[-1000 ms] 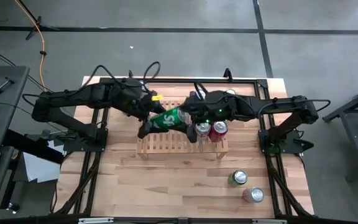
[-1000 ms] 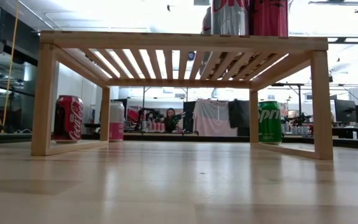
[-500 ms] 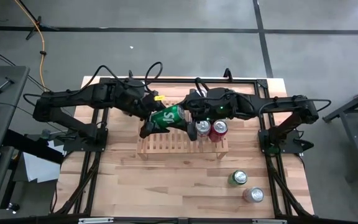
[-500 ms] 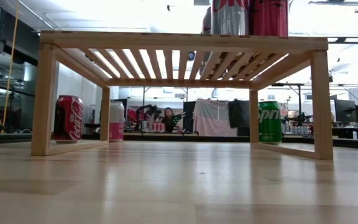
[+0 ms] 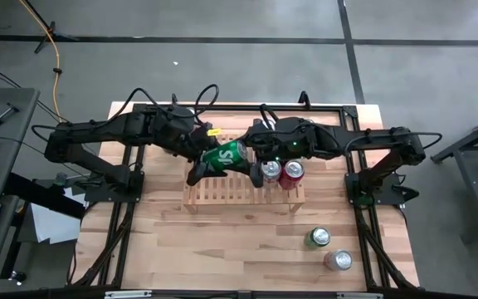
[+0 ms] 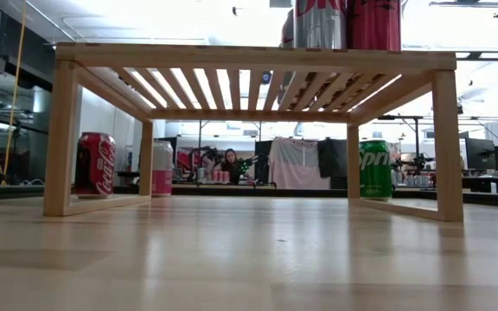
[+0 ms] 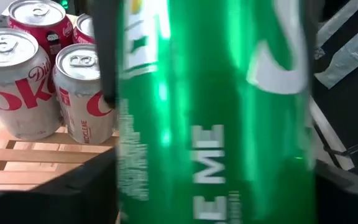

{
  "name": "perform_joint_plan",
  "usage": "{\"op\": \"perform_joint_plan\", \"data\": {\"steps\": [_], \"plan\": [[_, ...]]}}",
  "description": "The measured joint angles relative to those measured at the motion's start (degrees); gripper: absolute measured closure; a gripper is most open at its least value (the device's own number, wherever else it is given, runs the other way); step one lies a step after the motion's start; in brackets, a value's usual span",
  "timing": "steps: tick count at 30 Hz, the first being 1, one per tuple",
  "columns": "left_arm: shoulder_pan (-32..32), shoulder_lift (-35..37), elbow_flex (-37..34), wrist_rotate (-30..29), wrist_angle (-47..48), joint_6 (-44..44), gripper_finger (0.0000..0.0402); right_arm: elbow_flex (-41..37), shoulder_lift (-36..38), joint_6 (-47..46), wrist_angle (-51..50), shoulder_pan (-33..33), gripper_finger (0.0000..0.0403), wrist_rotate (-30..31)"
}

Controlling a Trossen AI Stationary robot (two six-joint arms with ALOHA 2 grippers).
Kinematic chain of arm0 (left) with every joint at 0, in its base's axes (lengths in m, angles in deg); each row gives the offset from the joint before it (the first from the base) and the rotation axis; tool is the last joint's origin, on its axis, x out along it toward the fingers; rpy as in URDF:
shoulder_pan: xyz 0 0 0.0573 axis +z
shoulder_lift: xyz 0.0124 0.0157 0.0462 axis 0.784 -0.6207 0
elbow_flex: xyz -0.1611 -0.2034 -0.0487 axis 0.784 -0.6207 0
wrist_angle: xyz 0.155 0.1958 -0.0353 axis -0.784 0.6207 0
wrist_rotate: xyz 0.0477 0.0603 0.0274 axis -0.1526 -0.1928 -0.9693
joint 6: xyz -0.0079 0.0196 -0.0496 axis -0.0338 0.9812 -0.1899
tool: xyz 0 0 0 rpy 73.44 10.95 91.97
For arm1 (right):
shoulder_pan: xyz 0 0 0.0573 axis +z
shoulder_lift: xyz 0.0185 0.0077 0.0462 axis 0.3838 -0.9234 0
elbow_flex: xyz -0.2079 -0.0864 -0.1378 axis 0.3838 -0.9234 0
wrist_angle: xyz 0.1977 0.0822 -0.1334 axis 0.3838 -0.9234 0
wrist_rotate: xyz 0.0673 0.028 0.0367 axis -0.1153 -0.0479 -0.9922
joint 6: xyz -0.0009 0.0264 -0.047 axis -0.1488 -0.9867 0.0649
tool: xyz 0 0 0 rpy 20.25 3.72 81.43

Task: Place canned beverage on shelf
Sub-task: Put the top right green soda can on the shelf

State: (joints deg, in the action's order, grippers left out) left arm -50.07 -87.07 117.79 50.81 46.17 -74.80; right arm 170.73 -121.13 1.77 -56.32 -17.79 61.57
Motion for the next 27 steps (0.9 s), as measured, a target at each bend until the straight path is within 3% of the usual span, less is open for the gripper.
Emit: {"op": "perform_joint_plan", "data": {"steps": [2,7,15,18,21,27], "plan": [[0.0,0.1,0.1,-0.1,0.7,0.2,0.0125,0.0,0.0,0.3,-0.2,0.0,0.0099,0.0],[0.0,0.3,0.1,-0.5,4.8,1.0,0.0127,1.6,1.1,1.9,-2.0,-0.3,0.0021,-0.8],[0.0,4.4,-0.8,-11.2,8.3,1.7,0.0127,9.1,3.0,4.0,-14.4,-1.8,0.0018,-0.3],[-0.1,9.5,-6.0,-16.1,-0.3,1.7,0.0127,12.2,3.8,4.0,-19.6,-2.4,0.0017,0.1],[-0.2,15.9,-16.2,-18.0,-15.5,-1.2,0.0127,13.4,4.0,3.9,-23.0,-2.5,0.0017,2.1],[-0.2,22.8,-40.6,-19.6,-57.7,-11.4,0.0127,13.5,3.4,2.9,-22.4,-2.5,0.0015,3.3]]}}
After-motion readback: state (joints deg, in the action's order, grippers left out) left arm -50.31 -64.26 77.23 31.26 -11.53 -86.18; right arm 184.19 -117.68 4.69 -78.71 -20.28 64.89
